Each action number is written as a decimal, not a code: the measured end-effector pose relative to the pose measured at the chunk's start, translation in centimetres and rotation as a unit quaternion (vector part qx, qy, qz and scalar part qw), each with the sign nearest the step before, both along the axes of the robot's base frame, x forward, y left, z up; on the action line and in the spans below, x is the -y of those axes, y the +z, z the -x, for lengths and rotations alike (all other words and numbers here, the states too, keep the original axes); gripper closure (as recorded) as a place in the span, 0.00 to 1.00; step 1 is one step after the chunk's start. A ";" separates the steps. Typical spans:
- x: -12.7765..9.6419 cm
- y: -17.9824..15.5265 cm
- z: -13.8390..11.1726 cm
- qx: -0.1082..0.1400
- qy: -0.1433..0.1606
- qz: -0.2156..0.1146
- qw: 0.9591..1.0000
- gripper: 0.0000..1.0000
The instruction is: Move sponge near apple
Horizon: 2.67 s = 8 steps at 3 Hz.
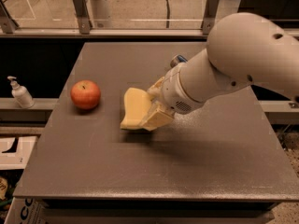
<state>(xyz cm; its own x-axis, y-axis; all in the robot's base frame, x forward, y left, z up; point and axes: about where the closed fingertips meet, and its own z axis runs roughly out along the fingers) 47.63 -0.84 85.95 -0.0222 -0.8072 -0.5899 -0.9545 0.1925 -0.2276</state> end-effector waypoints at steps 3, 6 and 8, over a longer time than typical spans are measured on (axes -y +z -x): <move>-7.0 -1.6 -3.0 0.020 0.015 0.042 0.999 1.00; -8.3 -2.8 -5.4 0.029 0.017 0.073 0.997 1.00; -7.9 -3.0 -5.6 0.028 0.013 0.077 0.997 0.60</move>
Offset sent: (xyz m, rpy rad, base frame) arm 0.0351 0.0783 -0.0214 -0.0900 -0.0378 0.0254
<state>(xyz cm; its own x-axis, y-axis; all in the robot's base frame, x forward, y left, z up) 53.25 7.09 82.92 0.0302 -0.8883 -0.4582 -0.9439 0.1256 -0.3055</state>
